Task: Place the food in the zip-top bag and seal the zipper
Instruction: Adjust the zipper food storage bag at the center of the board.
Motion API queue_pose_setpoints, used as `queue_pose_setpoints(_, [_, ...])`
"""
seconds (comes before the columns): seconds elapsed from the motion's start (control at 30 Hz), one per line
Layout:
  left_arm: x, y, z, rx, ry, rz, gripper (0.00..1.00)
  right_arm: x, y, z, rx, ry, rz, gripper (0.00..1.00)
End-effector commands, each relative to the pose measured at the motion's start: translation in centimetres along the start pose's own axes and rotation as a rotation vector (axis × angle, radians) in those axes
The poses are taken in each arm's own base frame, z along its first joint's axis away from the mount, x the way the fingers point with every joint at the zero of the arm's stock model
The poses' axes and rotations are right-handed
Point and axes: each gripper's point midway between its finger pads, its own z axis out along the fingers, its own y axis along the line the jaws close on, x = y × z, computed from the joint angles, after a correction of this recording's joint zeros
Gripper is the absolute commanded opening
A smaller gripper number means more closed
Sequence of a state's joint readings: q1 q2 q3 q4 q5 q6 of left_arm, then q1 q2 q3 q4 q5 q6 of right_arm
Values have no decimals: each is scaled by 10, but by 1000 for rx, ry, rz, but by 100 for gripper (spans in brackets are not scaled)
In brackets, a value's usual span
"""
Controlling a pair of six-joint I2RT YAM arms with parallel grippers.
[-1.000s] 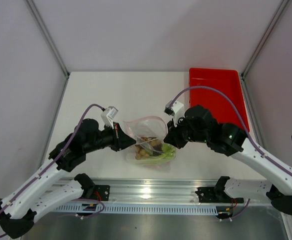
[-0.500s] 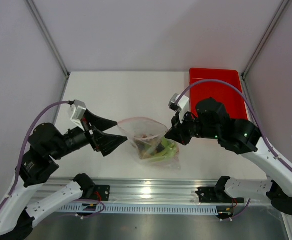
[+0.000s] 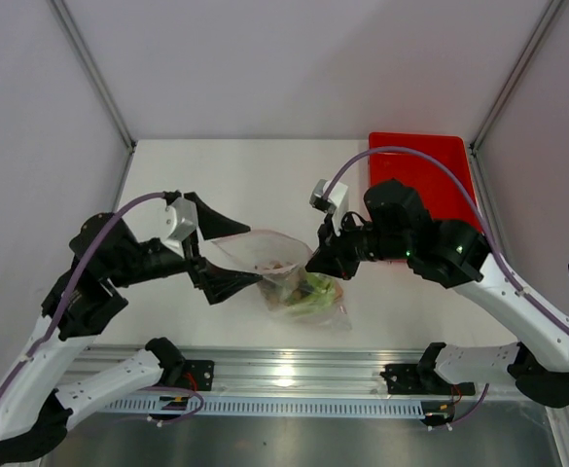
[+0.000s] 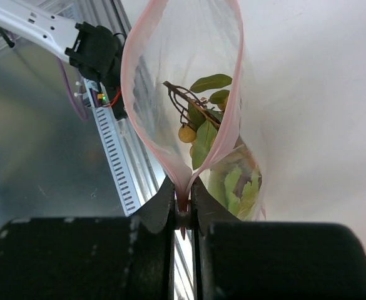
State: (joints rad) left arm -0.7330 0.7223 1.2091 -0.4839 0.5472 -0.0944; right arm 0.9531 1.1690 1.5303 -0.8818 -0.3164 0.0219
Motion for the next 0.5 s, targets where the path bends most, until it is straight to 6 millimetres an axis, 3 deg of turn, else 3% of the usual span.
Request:
queue_pose_setpoints(0.0, [-11,-5,9,96,30,162,100,-27,18,-5,-90,-79,-47,0])
queue_pose_setpoints(0.17, [0,8,21,90,74,238,99,-17,19,2,-120,-25,-63,0])
queue_pose_setpoints(0.47, [-2,5,44,216,59,349,99,-15,26,-1,-155,1,-73,0])
